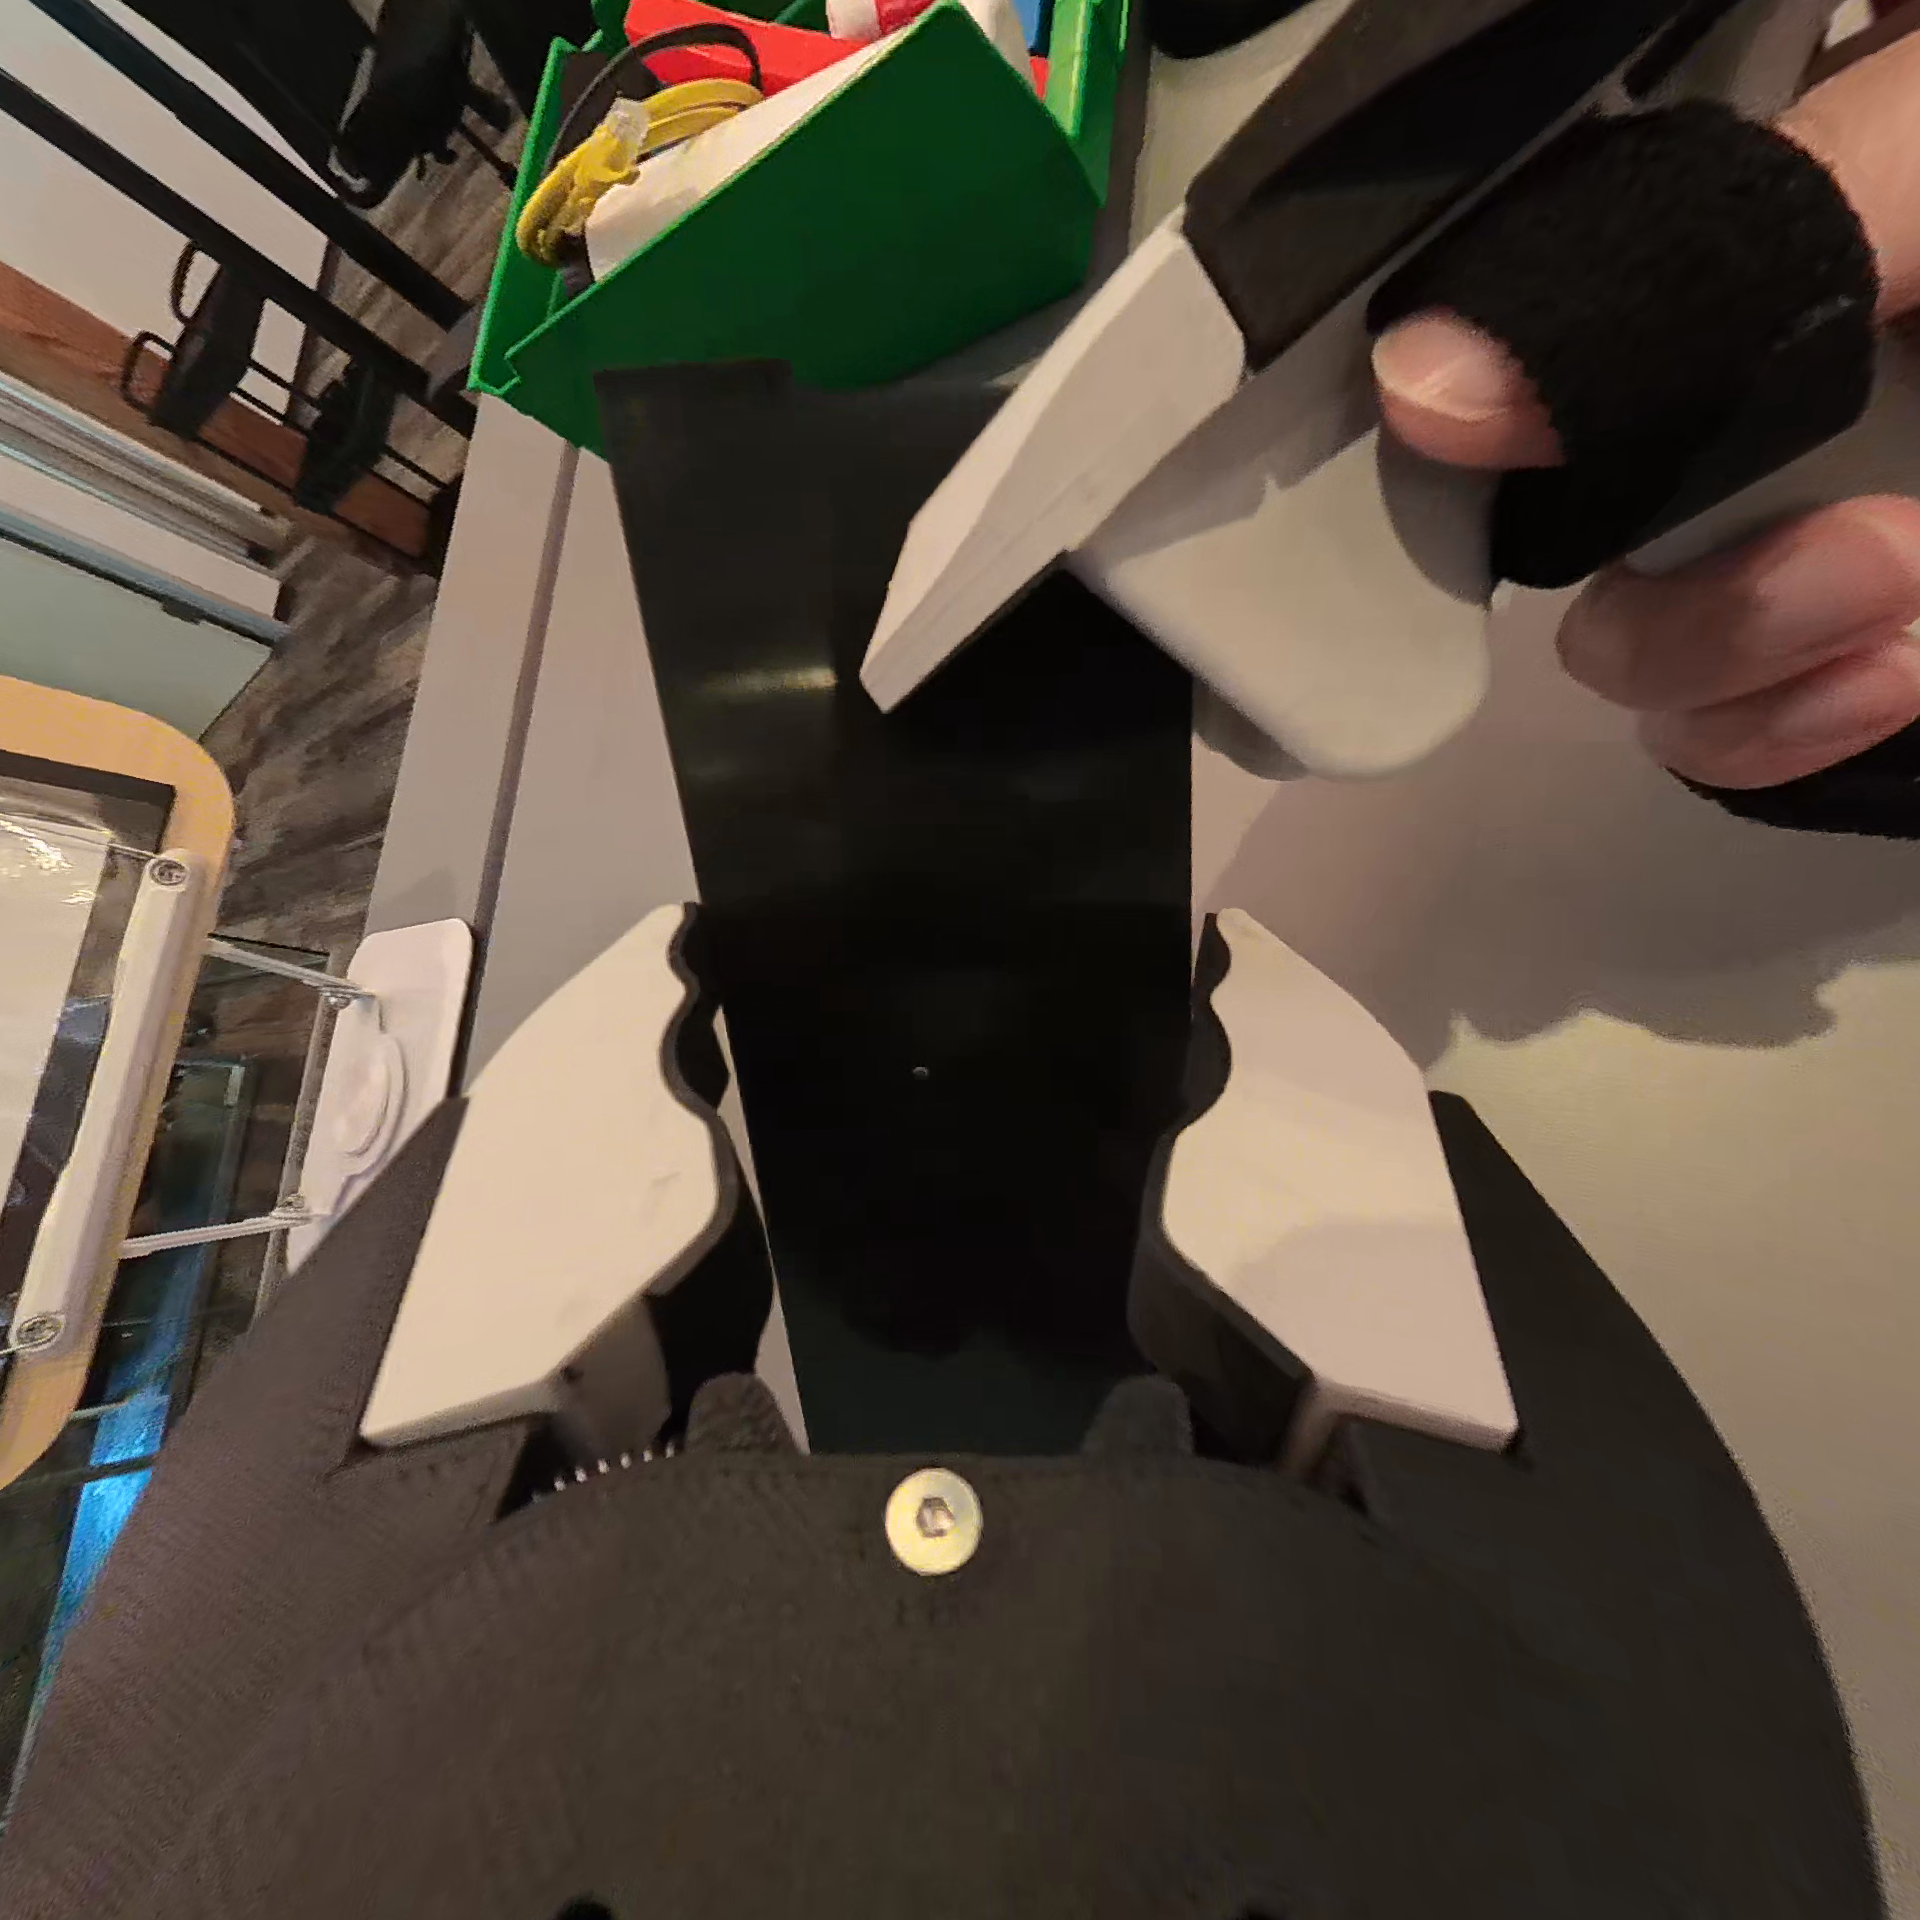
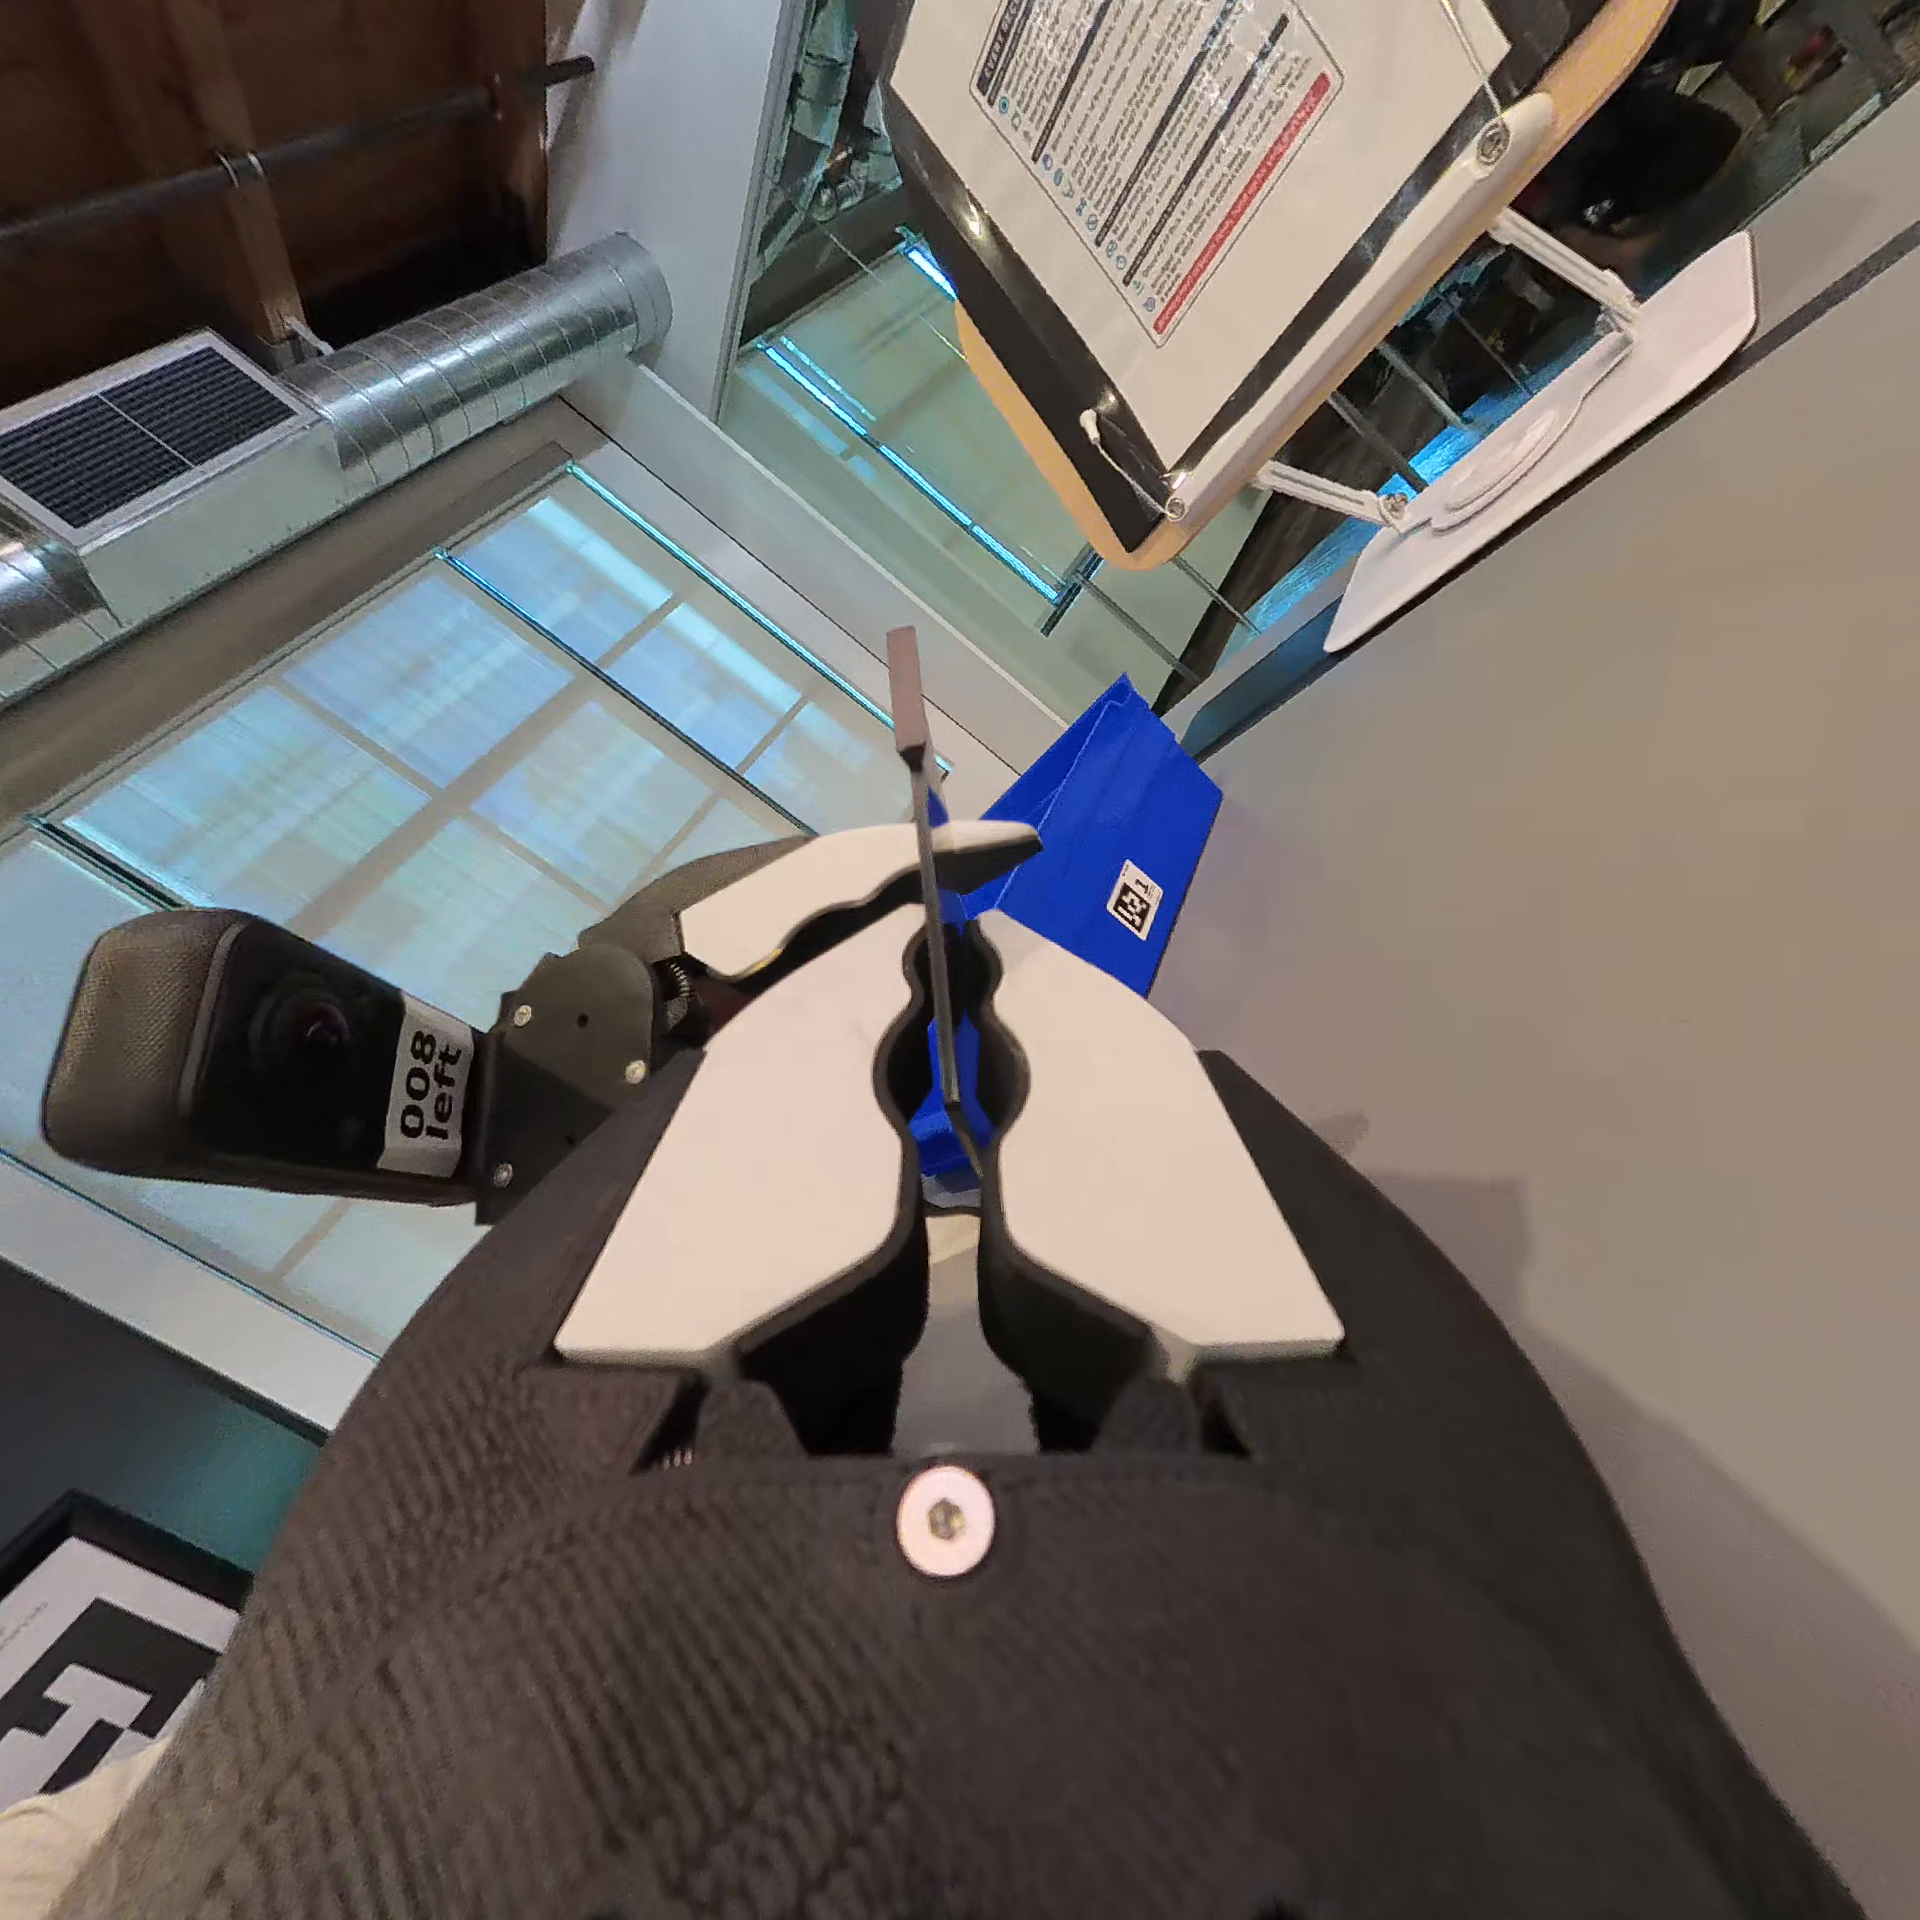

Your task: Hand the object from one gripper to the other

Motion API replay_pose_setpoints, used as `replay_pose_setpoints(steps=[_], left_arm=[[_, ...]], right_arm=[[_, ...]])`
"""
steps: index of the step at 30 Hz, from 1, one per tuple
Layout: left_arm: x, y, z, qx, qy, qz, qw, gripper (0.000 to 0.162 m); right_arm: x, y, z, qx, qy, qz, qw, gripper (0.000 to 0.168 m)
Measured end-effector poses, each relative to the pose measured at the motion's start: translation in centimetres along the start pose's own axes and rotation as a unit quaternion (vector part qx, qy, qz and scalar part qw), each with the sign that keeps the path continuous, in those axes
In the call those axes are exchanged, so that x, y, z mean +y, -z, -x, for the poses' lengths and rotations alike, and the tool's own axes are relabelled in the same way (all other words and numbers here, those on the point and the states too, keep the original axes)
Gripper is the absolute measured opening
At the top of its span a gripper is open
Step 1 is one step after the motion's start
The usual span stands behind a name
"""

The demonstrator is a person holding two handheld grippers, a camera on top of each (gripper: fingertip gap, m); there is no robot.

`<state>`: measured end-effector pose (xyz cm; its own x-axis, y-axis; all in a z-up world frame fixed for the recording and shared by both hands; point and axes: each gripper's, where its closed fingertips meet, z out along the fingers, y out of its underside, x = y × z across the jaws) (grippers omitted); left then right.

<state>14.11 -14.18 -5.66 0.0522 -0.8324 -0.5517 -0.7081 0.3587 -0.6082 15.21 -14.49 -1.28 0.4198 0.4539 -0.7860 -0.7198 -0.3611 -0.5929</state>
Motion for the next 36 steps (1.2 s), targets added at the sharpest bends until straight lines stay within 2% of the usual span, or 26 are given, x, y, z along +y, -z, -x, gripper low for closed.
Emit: replay_pose_setpoints(steps=[3, 6, 10, 14, 17, 24, 28, 31, 36], left_arm=[[-0.2, 0.2, 0.4, -0.014, -0.012, -0.002, 1.0, 0.087], [-1.2, 0.9, 0.9, -0.024, -0.005, -0.031, 0.999, 0.087], [-4.3, 3.1, 1.3, -0.004, 0.059, -0.123, 0.991, 0.086], [-7.3, 6.9, 2.6, 0.037, 0.158, -0.24, 0.957, 0.087], [-8.3, 9.3, 4.0, 0.077, 0.243, -0.302, 0.919, 0.086], [-8.4, 11.5, 6.5, 0.111, 0.369, -0.374, 0.844, 0.088], [-8.9, 12.3, 6.4, 0.174, 0.424, -0.396, 0.796, 0.086], [-9.0, 12.6, 6.6, 0.172, 0.436, -0.411, 0.782, 0.086], [-9.1, 11.9, 6.1, 0.124, 0.409, -0.403, 0.809, 0.086]], right_arm=[[-0.1, -0.1, 0.6, -0.01, 0.006, 0.004, 1.0, 0.005], [-0.8, 0.0, 2.7, -0.056, 0.023, 0.005, 0.998, 0.013], [-2.7, 0.7, 7.1, -0.101, 0.166, -0.021, 0.981, 0.036], [-5.3, 3.0, 10.8, -0.112, 0.35, -0.124, 0.922, 0.062], [-5.4, 4.7, 12.2, -0.117, 0.435, -0.186, 0.873, 0.063], [-1.2, 5.2, 12.6, -0.09, 0.572, -0.236, 0.78, 0.064], [1.7, 5.3, 13.3, -0.11, 0.612, -0.259, 0.739, 0.06], [3.0, 3.6, 12.2, -0.083, 0.627, -0.23, 0.74, 0.06], [3.1, 1.3, 11.5, -0.056, 0.61, -0.208, 0.763, 0.053]])
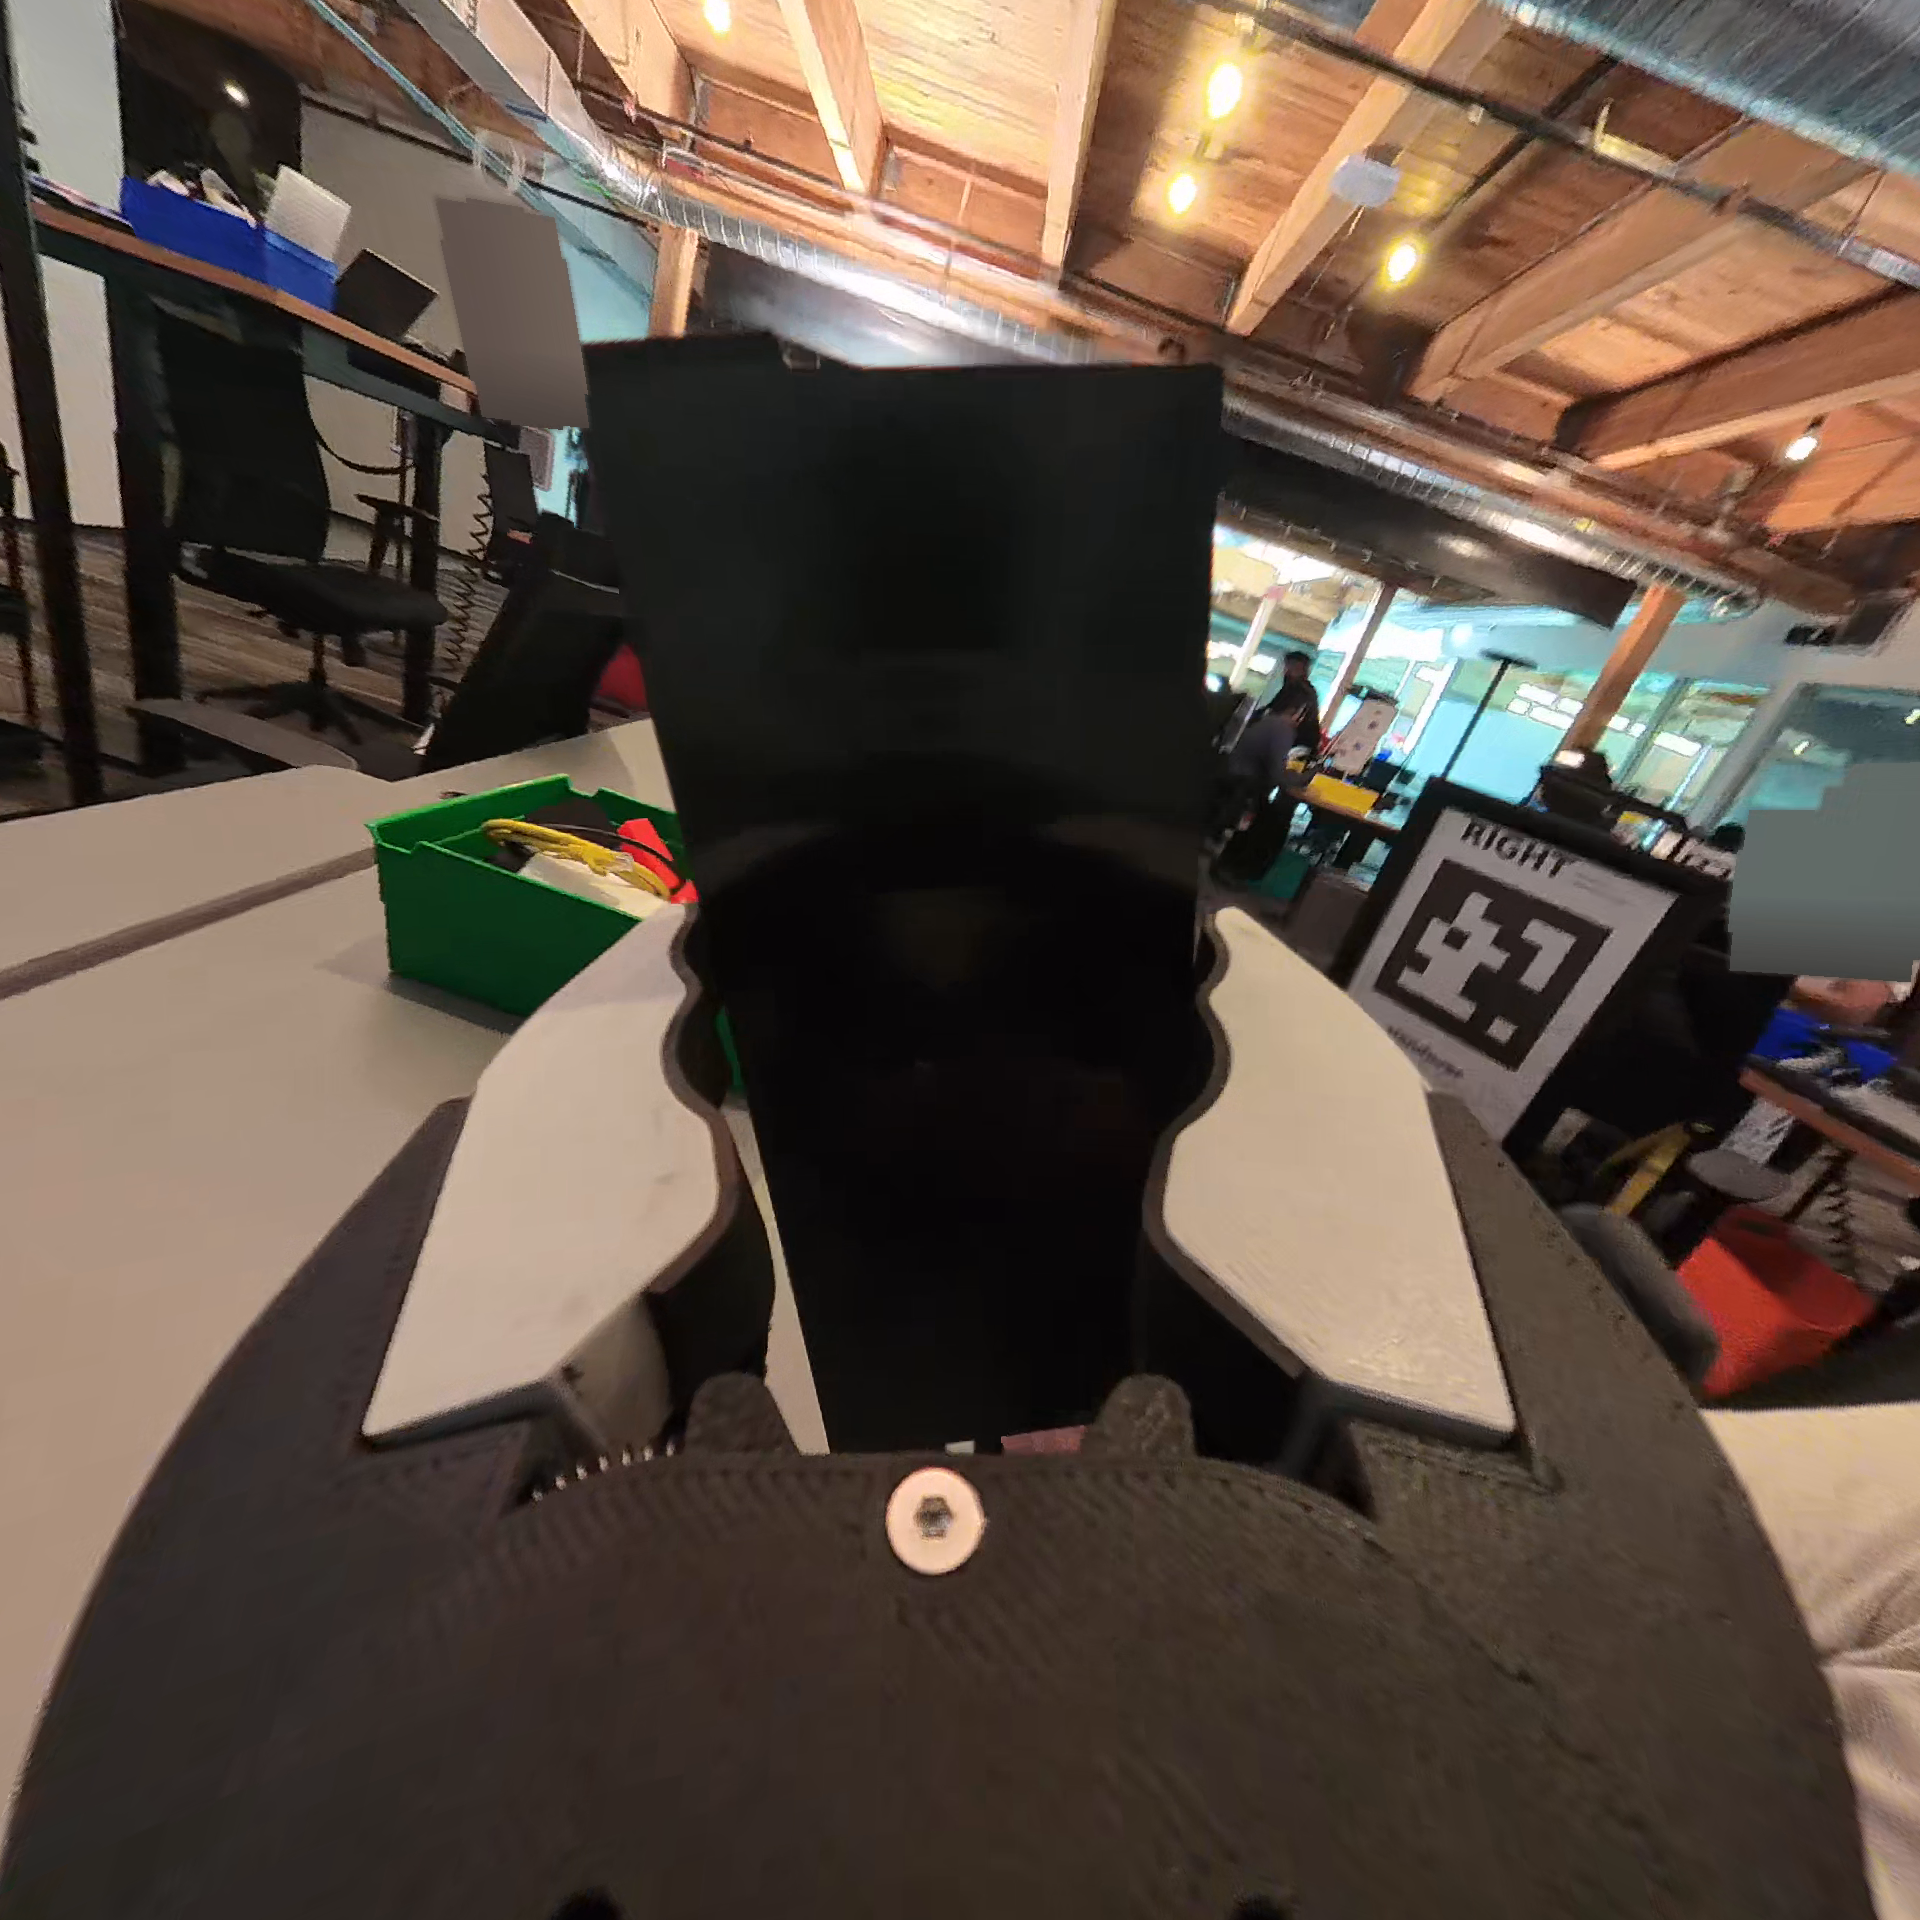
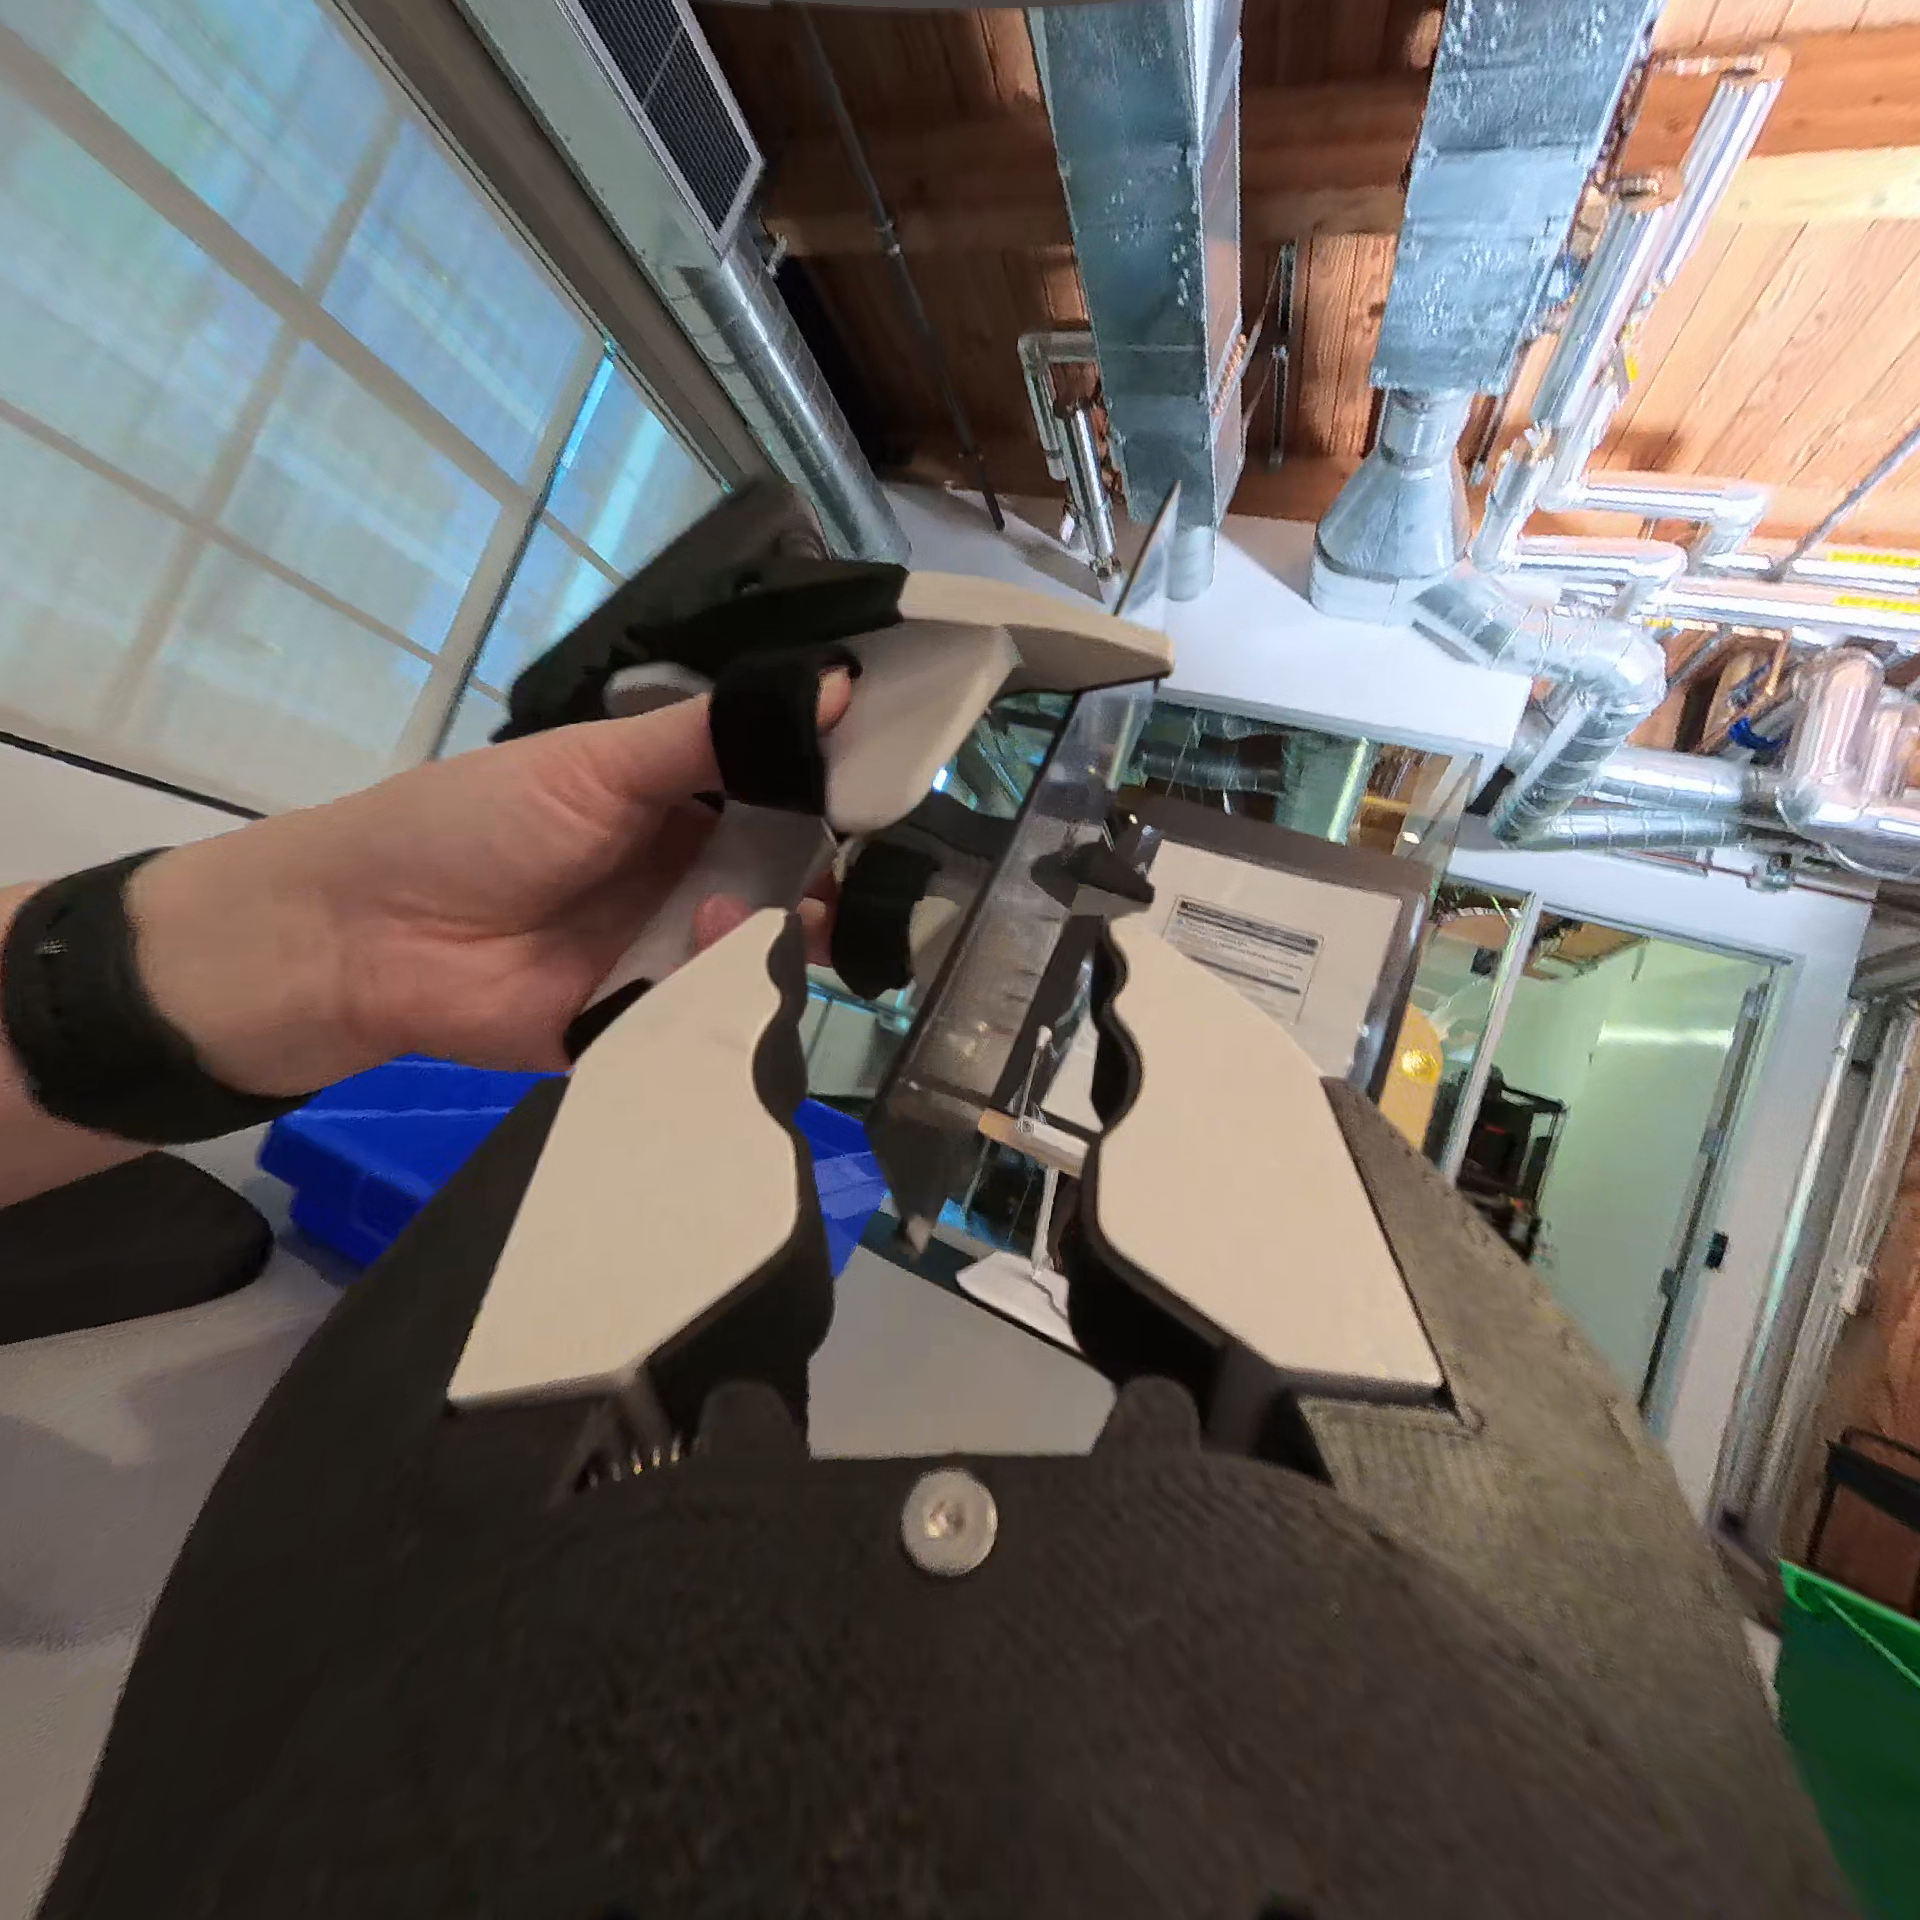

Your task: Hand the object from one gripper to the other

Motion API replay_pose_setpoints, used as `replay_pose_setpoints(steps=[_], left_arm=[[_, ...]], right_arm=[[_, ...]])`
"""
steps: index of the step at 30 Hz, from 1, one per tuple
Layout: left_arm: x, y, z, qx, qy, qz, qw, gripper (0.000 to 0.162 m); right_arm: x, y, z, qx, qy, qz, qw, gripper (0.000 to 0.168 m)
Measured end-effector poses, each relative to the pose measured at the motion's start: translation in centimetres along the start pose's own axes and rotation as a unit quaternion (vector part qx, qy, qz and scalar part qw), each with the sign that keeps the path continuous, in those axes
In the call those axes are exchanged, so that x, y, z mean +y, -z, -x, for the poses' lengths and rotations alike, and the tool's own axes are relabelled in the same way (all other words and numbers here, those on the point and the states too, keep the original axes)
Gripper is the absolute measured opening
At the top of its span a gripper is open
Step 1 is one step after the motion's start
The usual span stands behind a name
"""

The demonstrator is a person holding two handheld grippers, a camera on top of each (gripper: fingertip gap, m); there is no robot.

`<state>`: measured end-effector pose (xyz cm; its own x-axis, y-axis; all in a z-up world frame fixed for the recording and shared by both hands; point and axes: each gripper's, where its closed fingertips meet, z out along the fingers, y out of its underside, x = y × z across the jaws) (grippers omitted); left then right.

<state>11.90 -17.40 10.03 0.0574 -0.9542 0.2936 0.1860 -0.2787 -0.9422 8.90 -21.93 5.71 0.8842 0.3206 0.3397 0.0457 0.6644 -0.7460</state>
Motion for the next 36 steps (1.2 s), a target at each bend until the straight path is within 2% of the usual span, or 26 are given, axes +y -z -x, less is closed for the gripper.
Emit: replay_pose_setpoints(steps=[3, 5, 6, 8, 10, 12, 13, 15, 16, 17, 18, 20, 22, 25, 26, 29, 31, 33, 34, 36], left_arm=[[1.0, -0.5, -0.1, -0.019, -0.039, 0.025, 0.999, 0.086], [1.4, -0.5, 0.1, -0.038, -0.072, 0.039, 0.996, 0.086], [1.4, -0.5, 0.1, -0.042, -0.078, 0.042, 0.995, 0.086], [1.4, -0.4, -0.3, -0.032, -0.076, 0.045, 0.996, 0.078], [0.7, -0.1, -0.7, -0.016, -0.071, 0.029, 0.997, 0.075], [-0.1, 0.2, -0.8, -0.014, -0.098, 0.014, 0.995, 0.08], [-0.4, 0.3, -0.7, -0.023, -0.131, 0.011, 0.991, 0.082], [-0.5, 0.5, -0.3, -0.052, -0.216, 0.019, 0.975, 0.086], [-0.3, 0.5, -0.3, -0.063, -0.258, 0.03, 0.964, 0.088], [0.1, 0.4, -0.4, -0.072, -0.298, 0.041, 0.951, 0.09], [0.8, 0.1, -0.5, -0.08, -0.338, 0.055, 0.936, 0.091], [2.5, -0.5, -0.5, -0.103, -0.418, 0.083, 0.899, 0.091], [4.5, -1.3, -0.7, -0.114, -0.507, 0.104, 0.848, 0.087], [7.6, -2.1, -0.1, -0.137, -0.629, 0.147, 0.751, 0.076], [8.5, -2.3, 0.3, -0.143, -0.651, 0.162, 0.727, 0.073], [10.6, -2.6, 1.8, -0.149, -0.665, 0.206, 0.702, 0.063], [10.9, -2.5, 2.4, -0.154, -0.692, 0.209, 0.673, 0.051], [11.0, -2.4, 2.4, -0.154, -0.723, 0.207, 0.641, 0.032], [11.3, -2.3, 2.5, -0.149, -0.728, 0.215, 0.634, 0.027], [11.8, -2.2, 2.7, -0.147, -0.72, 0.235, 0.637, 0.032]], right_arm=[[1.8, -1.0, -1.1, 0.017, -0.003, 0.056, 0.998, 0.039], [2.7, -1.1, -1.7, 0.019, -0.025, 0.084, 0.996, 0.012], [2.9, -0.9, -2.6, 0.032, -0.039, 0.087, 0.995, 0.007], [3.0, -0.5, -3.8, 0.027, -0.087, 0.087, 0.992, 0.003], [4.0, -0.1, -5.1, 0.021, -0.198, 0.099, 0.975, 0.003], [5.3, 0.4, -6.4, 0.001, -0.35, 0.102, 0.931, 0.003], [5.8, 0.6, -6.7, -0.022, -0.441, 0.094, 0.893, 0.002], [6.3, 1.4, -8.0, -0.058, -0.608, 0.057, 0.79, 0.002], [6.8, 1.9, -8.9, -0.057, -0.663, 0.039, 0.746, 0.003], [7.5, 2.4, -9.7, -0.047, -0.693, 0.029, 0.719, 0.003], [8.2, 3.0, -10.2, -0.032, -0.703, 0.029, 0.71, 0.003], [9.5, 3.8, -10.6, -0.003, -0.702, 0.044, 0.711, 0.003], [10.3, 4.2, -10.8, 0.021, -0.711, 0.059, 0.7, 0.003], [11.4, 4.4, -10.4, 0.053, -0.754, 0.083, 0.649, 0.003], [11.5, 4.3, -10.1, 0.058, -0.766, 0.085, 0.634, 0.003], [11.3, 4.1, -8.9, 0.064, -0.786, 0.093, 0.608, 0.003], [11.3, 4.0, -8.5, 0.075, -0.784, 0.098, 0.609, 0.003], [11.3, 3.9, -8.2, 0.081, -0.778, 0.108, 0.613, 0.002], [11.3, 3.9, -8.2, 0.085, -0.777, 0.111, 0.614, 0.003], [11.6, 3.9, -8.6, 0.096, -0.775, 0.109, 0.615, 0.003]])
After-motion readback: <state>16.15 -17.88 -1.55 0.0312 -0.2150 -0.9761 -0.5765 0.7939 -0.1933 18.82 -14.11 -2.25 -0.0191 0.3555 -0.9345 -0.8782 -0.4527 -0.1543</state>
